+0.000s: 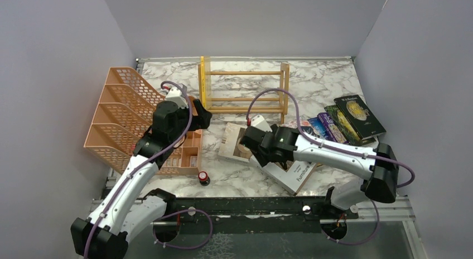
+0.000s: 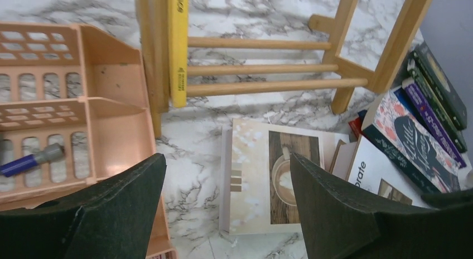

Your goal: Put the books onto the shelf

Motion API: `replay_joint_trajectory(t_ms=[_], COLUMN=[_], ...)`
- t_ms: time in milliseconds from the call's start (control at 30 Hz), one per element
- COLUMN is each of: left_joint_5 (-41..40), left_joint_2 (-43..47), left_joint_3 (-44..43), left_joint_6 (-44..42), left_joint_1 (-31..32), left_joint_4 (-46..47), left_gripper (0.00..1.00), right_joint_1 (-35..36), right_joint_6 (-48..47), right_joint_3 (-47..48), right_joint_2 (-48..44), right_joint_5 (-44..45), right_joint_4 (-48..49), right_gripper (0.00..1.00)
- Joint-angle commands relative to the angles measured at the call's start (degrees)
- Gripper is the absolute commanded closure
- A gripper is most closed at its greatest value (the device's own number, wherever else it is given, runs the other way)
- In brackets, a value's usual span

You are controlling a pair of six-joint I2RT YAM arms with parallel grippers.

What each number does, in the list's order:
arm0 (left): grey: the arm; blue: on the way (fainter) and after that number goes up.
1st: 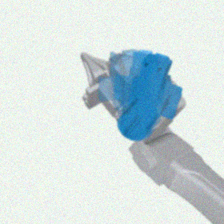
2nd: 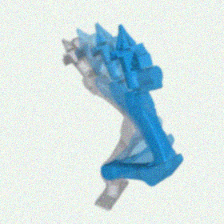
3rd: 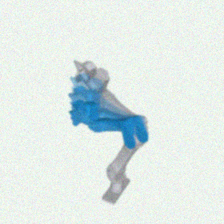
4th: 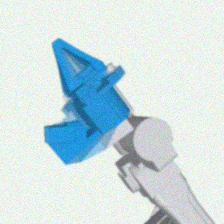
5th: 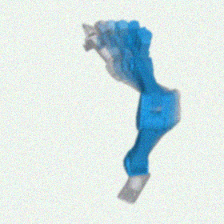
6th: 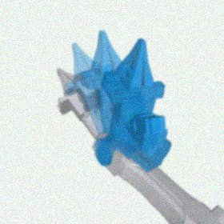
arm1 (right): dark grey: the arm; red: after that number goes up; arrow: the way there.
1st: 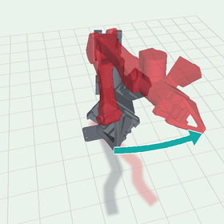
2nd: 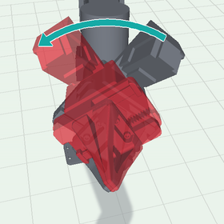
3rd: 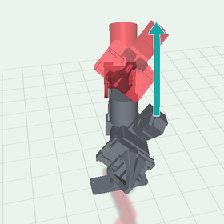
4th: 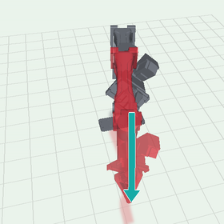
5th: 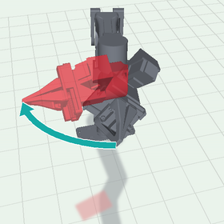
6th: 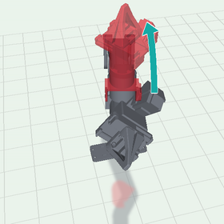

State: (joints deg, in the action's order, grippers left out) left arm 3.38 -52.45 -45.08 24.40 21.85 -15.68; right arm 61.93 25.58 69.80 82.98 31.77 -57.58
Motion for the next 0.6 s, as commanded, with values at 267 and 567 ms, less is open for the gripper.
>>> replay_joint_trajectory(t_ms=[267, 567], left_joint_5=[-19.6, -18.8], left_joint_2=[9.5, 9.4], left_joint_3=[-3.2, -3.6], left_joint_6=[-0.3, -0.1], left_joint_1=[0.0, 0.0], left_joint_4=[-3.3, -4.7], left_gripper=[0.13, 0.13], right_joint_1=[19.2, 24.3], right_joint_6=[25.5, 32.0], right_joint_3=[-0.7, 0.2], right_joint_2=[14.4, 26.2], right_joint_5=[11.3, 14.8], right_joint_4=[-22.8, -23.5], right_gripper=[0.16, 0.06])
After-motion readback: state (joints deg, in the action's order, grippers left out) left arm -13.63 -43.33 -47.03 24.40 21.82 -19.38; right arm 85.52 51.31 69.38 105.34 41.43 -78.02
